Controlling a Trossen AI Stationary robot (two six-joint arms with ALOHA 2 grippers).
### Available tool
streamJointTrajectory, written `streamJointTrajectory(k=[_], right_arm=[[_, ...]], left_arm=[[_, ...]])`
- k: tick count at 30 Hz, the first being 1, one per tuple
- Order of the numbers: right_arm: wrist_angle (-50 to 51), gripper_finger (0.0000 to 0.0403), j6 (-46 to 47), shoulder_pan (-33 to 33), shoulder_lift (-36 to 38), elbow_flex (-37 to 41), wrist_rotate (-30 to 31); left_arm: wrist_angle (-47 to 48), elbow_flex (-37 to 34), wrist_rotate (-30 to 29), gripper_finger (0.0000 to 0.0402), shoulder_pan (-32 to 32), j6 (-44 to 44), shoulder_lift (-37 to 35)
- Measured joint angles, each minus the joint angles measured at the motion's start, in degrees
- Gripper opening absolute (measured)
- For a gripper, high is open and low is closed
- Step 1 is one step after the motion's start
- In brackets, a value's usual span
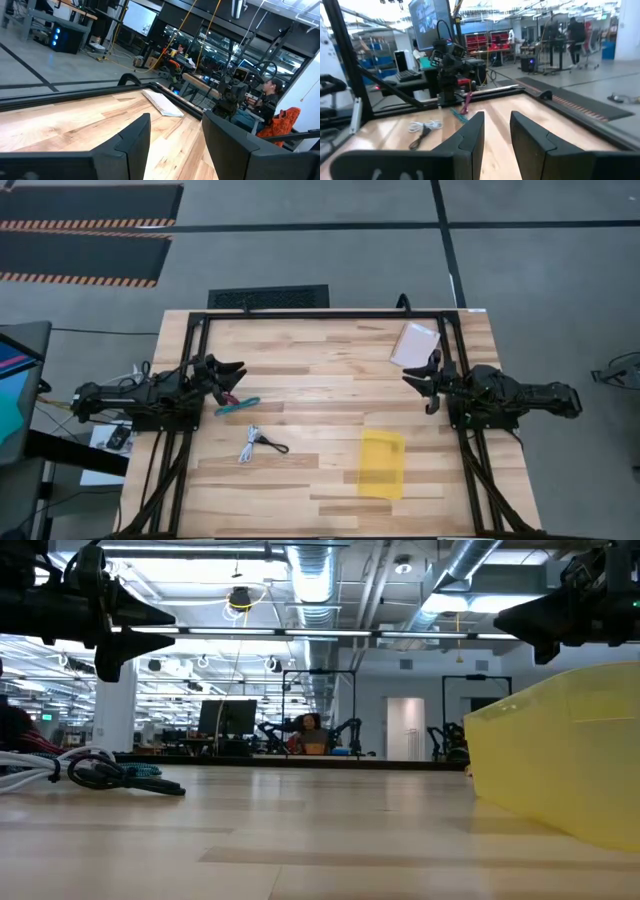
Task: Pick and place USB-C Cables
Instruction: Put the black pink charger cable into the yellow bin
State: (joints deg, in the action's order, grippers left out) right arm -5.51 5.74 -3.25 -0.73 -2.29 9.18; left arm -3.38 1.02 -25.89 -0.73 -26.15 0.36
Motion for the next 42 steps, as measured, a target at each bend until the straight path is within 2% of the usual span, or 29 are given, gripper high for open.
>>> streamJointTrajectory(k=[8,17,20,37,42], right_arm=[[0.2,0.0119,1.1,0.0,0.0,0.0,0.1],[-1.8,0.0119,21.6,0.0,0.0,0.0,0.0],[-1.7,0.0119,25.8,0.0,0.0,0.0,0.0],[-1.5,0.0119,29.4,0.0,0.0,0.0,0.1],[2.7,0.0119,29.4,0.6,0.0,0.0,0.0]], left_arm=[[0.0,0.0,0.0,0.0169,0.0,0.0,0.0],[0.0,0.0,0.0,0.0169,0.0,0.0,0.0],[0.0,0.0,0.0,0.0169,0.0,0.0,0.0],[0.0,0.0,-0.6,0.0169,0.0,-1.3,0.0],[-0.6,0.0,-1.5,0.0169,0.0,-4.5,0.0]])
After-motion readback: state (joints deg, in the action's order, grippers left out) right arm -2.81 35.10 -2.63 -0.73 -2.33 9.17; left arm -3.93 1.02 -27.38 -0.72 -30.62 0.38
